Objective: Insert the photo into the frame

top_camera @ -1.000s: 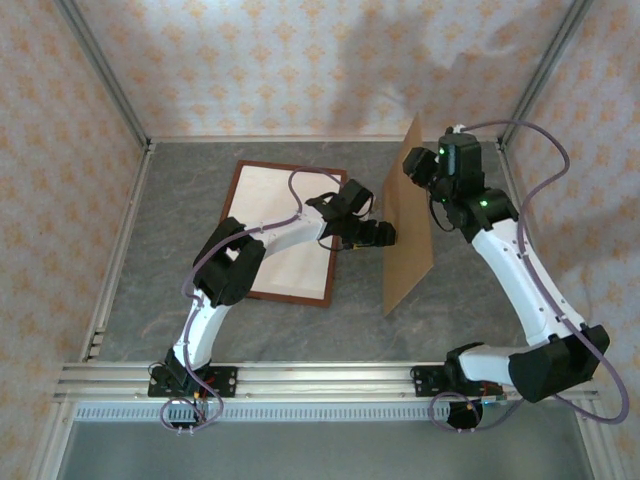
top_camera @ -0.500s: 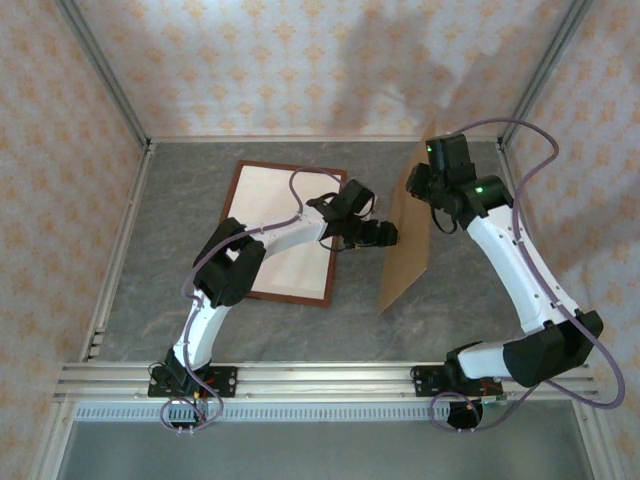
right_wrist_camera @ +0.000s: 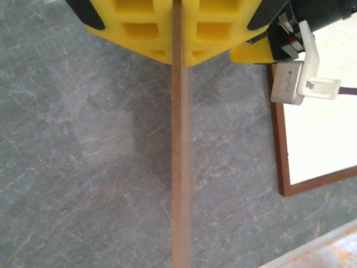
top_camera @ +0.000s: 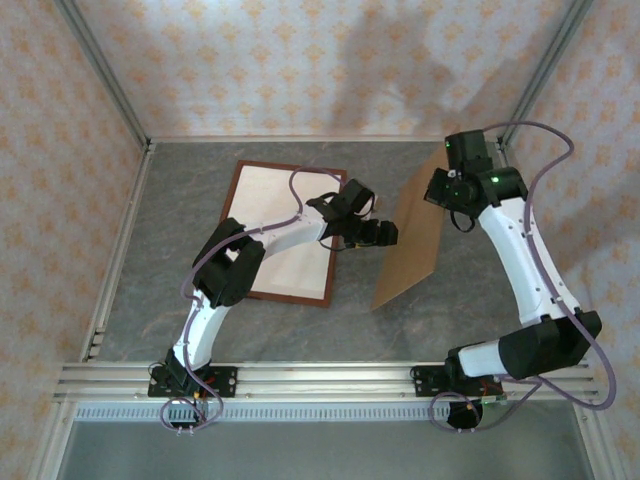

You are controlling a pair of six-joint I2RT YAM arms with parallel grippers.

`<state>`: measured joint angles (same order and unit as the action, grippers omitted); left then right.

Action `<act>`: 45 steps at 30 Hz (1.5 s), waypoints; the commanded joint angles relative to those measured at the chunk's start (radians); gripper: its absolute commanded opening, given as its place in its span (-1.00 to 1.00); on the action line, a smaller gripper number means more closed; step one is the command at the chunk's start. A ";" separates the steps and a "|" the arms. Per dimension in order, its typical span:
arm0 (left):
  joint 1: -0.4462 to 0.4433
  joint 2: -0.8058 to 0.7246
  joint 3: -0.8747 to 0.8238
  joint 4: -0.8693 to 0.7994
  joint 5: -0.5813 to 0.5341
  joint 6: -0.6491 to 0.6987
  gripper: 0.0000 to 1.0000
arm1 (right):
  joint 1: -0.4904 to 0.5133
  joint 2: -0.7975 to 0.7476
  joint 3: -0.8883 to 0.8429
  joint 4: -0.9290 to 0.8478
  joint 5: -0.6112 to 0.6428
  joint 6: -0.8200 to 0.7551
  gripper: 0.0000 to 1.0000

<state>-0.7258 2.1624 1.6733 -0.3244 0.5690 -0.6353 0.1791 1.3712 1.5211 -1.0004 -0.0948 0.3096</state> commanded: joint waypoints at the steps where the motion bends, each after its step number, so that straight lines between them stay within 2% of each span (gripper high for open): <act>1: 0.015 -0.075 -0.015 0.008 -0.010 0.022 0.67 | -0.071 -0.031 0.006 -0.012 -0.094 -0.022 -0.97; 6: 0.082 -0.200 -0.145 0.116 -0.023 -0.002 0.72 | -0.175 -0.122 -0.046 0.165 -0.320 0.039 -1.00; 11: 0.199 -0.376 -0.321 0.308 0.016 -0.097 0.83 | -0.177 -0.172 -0.066 0.360 -0.508 0.141 -1.00; 15: 0.298 -0.461 -0.411 0.426 0.066 -0.191 0.90 | -0.176 -0.226 -0.135 0.545 -0.580 0.255 -1.00; 19: 0.406 -0.518 -0.461 0.432 0.086 -0.233 0.87 | -0.149 -0.265 -0.227 0.690 -0.562 0.346 -1.00; 25: 0.614 -0.589 -0.496 0.142 -0.116 -0.025 0.85 | -0.089 -0.257 -0.310 0.775 -0.521 0.370 -1.00; 28: 0.715 -0.575 -0.507 0.061 -0.212 0.055 0.85 | -0.067 -0.237 -0.320 0.781 -0.512 0.355 -1.00; 31: 0.795 -0.507 -0.485 0.016 -0.223 0.095 0.85 | -0.064 -0.222 -0.325 0.781 -0.513 0.346 -1.00; 37: 0.850 -0.349 -0.379 -0.068 -0.210 0.191 0.85 | -0.064 -0.205 -0.315 0.750 -0.505 0.309 -1.00; 45: 0.848 -0.259 -0.365 -0.046 -0.169 0.174 0.82 | -0.064 -0.195 -0.311 0.727 -0.494 0.275 -1.00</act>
<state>0.1246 1.8961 1.2785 -0.3523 0.3893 -0.4801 0.1127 1.1812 1.1862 -0.3450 -0.5915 0.6006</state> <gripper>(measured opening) 0.909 0.065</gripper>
